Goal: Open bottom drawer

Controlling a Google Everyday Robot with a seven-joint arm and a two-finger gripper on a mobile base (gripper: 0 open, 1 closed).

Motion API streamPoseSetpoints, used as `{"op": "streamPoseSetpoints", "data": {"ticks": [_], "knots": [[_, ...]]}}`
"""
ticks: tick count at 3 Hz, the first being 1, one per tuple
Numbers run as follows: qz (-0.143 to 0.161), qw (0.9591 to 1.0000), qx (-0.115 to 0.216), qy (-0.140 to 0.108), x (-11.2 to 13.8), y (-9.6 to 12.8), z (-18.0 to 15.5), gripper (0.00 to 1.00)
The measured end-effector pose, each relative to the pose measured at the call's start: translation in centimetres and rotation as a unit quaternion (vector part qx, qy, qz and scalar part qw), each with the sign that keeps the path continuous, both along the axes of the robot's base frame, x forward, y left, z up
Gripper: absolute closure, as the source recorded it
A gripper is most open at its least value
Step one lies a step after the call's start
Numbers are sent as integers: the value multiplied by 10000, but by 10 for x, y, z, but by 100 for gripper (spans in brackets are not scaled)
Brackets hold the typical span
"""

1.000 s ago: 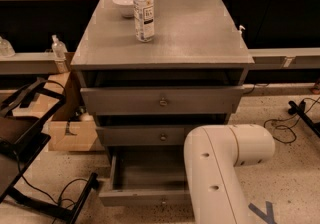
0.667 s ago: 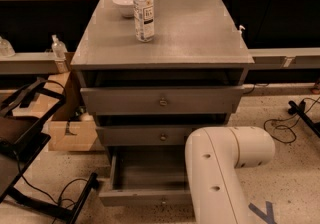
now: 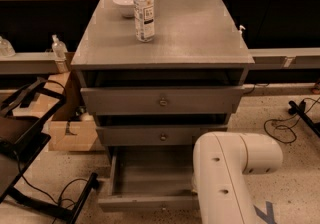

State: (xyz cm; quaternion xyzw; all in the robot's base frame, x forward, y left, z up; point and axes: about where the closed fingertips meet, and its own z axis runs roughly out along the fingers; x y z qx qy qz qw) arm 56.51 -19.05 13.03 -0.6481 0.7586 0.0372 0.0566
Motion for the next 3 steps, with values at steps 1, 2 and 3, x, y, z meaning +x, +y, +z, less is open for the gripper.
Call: {"op": "streamPoseSetpoints", "data": {"ticks": [1, 2, 3], "knots": [[0, 10000, 0, 0, 1, 0, 0, 100], [-50, 9999, 9, 103, -13, -2, -1, 100], [-50, 9999, 9, 103, -6, -1, 0, 97]]}}
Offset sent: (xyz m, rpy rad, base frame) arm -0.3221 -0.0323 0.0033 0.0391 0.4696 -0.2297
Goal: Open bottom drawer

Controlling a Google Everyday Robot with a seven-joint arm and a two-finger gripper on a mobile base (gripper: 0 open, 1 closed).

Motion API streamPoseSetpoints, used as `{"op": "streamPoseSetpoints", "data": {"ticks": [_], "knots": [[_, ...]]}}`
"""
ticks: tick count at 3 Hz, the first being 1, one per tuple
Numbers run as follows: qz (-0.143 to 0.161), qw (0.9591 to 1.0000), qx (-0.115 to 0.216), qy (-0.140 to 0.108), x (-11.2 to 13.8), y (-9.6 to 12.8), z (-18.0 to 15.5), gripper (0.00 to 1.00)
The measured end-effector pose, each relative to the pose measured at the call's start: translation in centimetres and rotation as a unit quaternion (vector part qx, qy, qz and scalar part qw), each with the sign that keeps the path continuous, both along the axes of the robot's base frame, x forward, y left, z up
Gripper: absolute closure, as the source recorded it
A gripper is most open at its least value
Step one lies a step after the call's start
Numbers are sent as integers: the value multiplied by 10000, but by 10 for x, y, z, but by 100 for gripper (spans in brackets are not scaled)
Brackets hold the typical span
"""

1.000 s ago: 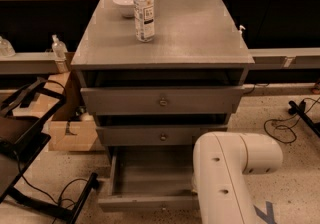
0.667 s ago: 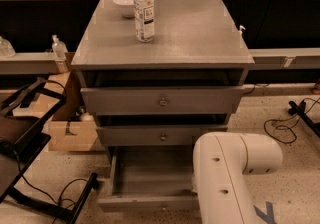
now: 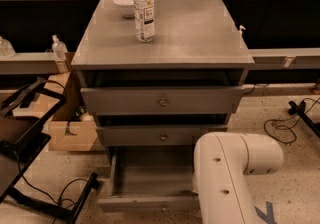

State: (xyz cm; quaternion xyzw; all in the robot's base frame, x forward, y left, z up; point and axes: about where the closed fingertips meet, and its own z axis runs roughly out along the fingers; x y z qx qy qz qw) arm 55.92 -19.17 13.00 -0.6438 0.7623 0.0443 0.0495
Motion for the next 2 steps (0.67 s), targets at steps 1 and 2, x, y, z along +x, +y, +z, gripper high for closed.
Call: {"op": "streamPoseSetpoints", "data": {"ticks": [1, 2], "knots": [[0, 10000, 0, 0, 2, 0, 0, 75], [0, 10000, 0, 0, 3, 0, 0, 51]]}}
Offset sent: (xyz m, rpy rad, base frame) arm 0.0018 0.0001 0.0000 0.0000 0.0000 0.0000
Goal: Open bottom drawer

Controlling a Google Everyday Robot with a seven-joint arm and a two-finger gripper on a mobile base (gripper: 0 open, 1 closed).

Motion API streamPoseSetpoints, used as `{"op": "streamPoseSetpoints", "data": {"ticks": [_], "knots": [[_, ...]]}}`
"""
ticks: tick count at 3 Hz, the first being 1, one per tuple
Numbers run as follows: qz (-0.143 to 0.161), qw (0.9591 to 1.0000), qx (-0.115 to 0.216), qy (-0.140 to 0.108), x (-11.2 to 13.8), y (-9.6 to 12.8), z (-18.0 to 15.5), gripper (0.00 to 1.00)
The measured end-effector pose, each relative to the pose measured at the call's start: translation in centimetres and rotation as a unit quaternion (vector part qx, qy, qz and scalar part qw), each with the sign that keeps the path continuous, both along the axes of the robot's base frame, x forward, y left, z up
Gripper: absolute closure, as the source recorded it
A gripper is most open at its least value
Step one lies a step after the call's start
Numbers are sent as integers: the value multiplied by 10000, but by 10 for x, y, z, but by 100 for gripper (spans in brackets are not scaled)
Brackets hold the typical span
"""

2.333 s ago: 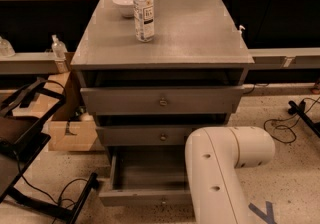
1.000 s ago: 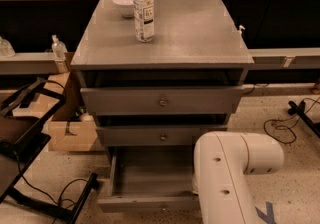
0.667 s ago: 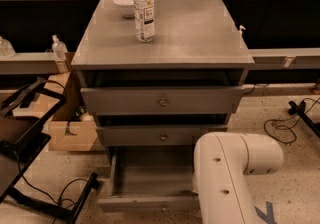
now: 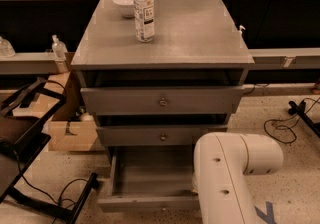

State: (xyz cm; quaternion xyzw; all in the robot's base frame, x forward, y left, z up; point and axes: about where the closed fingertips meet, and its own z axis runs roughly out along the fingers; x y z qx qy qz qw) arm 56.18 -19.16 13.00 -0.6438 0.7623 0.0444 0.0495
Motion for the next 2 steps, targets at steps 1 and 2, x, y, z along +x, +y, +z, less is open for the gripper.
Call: {"op": "streamPoseSetpoints", "data": {"ticks": [1, 2], "knots": [[0, 10000, 0, 0, 0, 0, 0, 20], [0, 10000, 0, 0, 13, 1, 0, 0]]}}
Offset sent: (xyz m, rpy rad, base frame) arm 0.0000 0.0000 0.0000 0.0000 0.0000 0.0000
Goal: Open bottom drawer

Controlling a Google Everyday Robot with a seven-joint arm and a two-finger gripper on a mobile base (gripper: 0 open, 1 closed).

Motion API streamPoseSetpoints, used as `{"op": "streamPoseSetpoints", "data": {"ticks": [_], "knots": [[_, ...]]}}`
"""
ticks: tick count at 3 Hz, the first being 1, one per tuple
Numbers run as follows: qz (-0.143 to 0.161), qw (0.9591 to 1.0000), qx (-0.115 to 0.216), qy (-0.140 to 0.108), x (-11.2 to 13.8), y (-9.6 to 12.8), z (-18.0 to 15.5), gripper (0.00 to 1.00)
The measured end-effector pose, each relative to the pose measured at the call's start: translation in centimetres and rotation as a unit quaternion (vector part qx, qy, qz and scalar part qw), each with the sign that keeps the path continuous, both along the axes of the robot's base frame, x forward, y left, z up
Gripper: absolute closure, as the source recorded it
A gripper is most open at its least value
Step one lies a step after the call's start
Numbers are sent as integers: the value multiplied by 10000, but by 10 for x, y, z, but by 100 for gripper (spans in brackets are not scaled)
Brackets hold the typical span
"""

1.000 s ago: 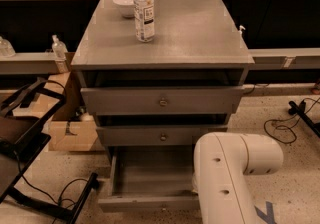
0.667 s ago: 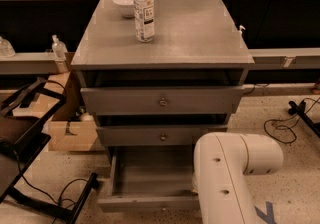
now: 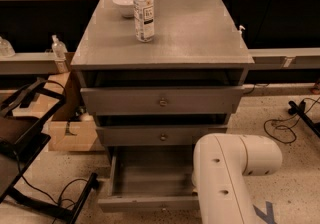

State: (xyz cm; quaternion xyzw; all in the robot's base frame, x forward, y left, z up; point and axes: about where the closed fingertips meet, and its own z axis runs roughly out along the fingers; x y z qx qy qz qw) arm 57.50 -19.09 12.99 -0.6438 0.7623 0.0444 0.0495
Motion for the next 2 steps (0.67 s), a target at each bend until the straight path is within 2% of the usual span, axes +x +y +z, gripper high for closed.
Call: {"op": "streamPoseSetpoints", "data": {"ticks": [1, 2], "knots": [[0, 10000, 0, 0, 1, 0, 0, 0], [0, 10000, 0, 0, 2, 0, 0, 18]]}}
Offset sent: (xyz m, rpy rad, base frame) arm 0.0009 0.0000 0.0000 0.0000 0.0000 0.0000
